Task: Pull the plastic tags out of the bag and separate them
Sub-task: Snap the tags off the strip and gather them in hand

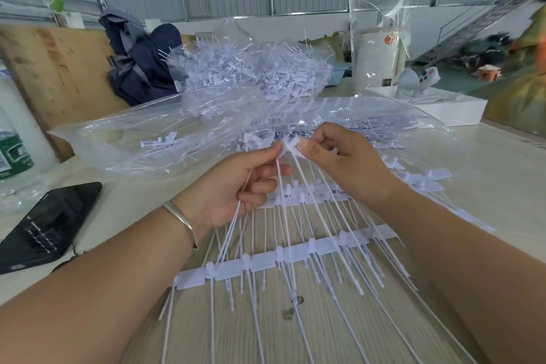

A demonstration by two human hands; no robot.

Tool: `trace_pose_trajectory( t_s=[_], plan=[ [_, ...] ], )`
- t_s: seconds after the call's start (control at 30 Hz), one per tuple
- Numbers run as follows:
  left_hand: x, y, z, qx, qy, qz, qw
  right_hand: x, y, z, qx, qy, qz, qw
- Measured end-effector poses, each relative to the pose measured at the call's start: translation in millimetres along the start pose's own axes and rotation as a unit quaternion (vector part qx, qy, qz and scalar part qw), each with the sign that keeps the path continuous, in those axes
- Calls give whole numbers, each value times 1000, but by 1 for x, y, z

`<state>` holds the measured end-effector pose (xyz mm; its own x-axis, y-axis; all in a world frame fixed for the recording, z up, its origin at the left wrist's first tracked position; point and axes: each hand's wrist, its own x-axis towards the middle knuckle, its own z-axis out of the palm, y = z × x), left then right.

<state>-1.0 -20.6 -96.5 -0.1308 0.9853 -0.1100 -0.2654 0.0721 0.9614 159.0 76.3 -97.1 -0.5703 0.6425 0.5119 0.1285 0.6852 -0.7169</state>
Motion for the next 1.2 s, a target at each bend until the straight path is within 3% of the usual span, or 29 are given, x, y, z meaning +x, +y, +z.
trace_pose_trajectory(
  t_s=[0.17, 0.47, 0.63, 0.93, 1.2],
  plan=[
    [3, 2, -6, 7, 36, -5, 999, 2, 2, -1, -55, 60, 1, 997],
    [6, 1, -9, 1, 73, -24, 997, 1, 4, 0, -96, 47, -7, 994],
    [5, 0, -10, -27, 30, -49, 998, 2, 6, 1, -113, 31, -1, 993],
    [2, 0, -6, 75, 25, 23, 997, 2, 5, 2, -136, 15, 1, 991],
    [3, -2, -10, 164, 18, -24, 986, 2, 8, 2, -135, 14, -10, 991]
  ],
)
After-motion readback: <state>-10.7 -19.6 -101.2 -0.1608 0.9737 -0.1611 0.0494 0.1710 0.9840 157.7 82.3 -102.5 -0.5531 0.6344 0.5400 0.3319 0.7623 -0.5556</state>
